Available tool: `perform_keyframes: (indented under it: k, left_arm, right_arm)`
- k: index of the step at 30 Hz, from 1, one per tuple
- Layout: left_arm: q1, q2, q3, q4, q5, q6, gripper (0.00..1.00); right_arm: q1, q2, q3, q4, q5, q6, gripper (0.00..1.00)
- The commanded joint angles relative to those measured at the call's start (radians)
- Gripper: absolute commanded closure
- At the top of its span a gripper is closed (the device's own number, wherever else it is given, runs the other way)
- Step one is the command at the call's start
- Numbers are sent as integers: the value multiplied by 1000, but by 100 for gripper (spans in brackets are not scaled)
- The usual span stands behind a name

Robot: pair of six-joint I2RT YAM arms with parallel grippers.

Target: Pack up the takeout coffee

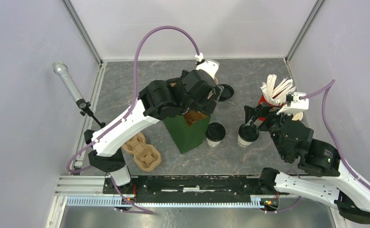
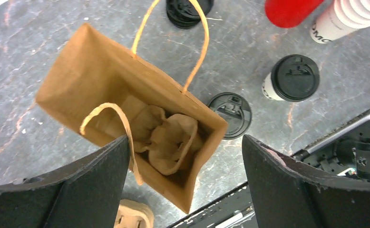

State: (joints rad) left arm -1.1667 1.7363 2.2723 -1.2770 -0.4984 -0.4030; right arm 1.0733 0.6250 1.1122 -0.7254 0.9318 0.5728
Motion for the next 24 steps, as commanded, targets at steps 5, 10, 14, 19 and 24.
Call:
perform_keyframes:
  k: [5, 10, 14, 19, 24]
  left_arm:
    - [14, -132, -51, -100, -145, -62, 5]
    - [14, -172, -37, -153, -192, -113, 3]
    - [12, -188, -29, -88, -140, -29, 3]
    - [8, -140, 11, -1, 31, 97, 6]
    - [-10, -78, 6, 65, 142, 162, 7]
  right_arm:
    - [1, 13, -12, 27, -44, 27, 2]
    - [1, 40, 6, 22, -73, 15, 2]
    - [1, 45, 15, 19, -80, 10, 2]
    - [1, 35, 31, 3, -63, 5, 3]
    - [1, 5, 57, -44, -5, 35, 3]
